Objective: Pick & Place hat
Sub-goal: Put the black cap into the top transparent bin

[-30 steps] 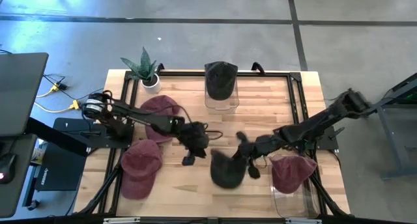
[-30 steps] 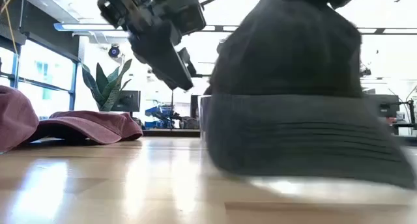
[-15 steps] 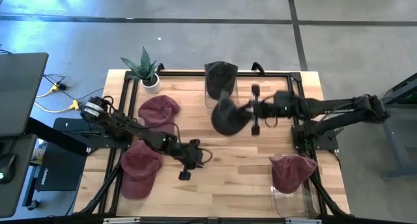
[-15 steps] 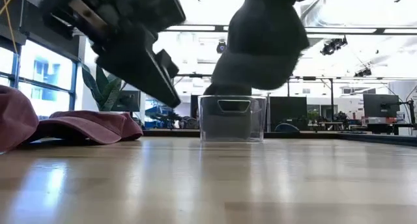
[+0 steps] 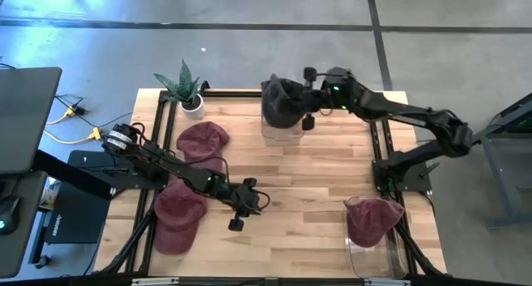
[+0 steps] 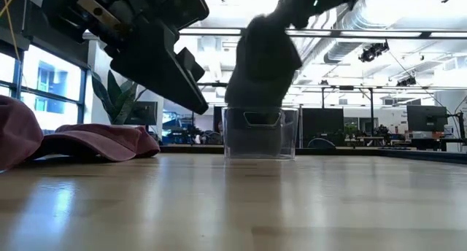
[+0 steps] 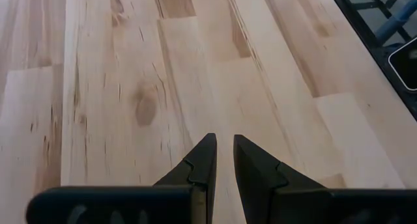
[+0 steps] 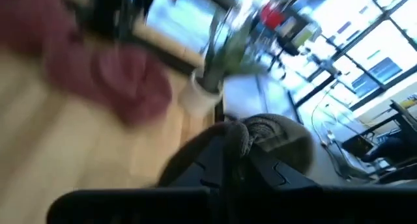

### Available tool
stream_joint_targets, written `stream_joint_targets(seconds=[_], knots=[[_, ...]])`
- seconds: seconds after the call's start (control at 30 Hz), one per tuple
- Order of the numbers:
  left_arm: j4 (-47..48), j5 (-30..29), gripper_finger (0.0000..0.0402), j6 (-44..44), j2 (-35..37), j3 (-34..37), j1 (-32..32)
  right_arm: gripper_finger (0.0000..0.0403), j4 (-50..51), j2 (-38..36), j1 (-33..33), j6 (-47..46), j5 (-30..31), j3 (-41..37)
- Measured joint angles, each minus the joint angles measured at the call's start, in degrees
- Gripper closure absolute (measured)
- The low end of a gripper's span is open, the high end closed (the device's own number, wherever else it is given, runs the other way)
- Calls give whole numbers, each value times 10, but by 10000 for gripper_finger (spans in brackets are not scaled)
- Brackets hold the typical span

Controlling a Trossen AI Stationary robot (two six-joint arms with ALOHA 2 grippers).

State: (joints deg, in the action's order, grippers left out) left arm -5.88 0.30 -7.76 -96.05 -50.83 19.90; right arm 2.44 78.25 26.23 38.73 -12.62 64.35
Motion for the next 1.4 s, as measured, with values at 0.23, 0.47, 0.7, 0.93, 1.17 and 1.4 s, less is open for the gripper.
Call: stream_joint_targets(seconds=[0.23, 0.47, 0.7, 0.93, 1.17, 1.4], knots=[[6, 3, 353, 0, 0, 0, 0, 375, 13, 80, 19, 123, -3, 5], [9, 2, 353, 2, 0, 0, 0, 379, 4, 123, 26, 243, 39, 5], [9, 2, 353, 6, 0, 0, 0, 339, -41, 152, 32, 244, 90, 6], [9, 2, 353, 6, 0, 0, 0, 268, -43, 147, 38, 216, 103, 6], [13, 2, 353, 15, 0, 0, 0, 230, -40, 110, 25, 129, 156, 6], [13, 2, 353, 17, 0, 0, 0, 235, 45, 48, -2, 30, 178, 6]])
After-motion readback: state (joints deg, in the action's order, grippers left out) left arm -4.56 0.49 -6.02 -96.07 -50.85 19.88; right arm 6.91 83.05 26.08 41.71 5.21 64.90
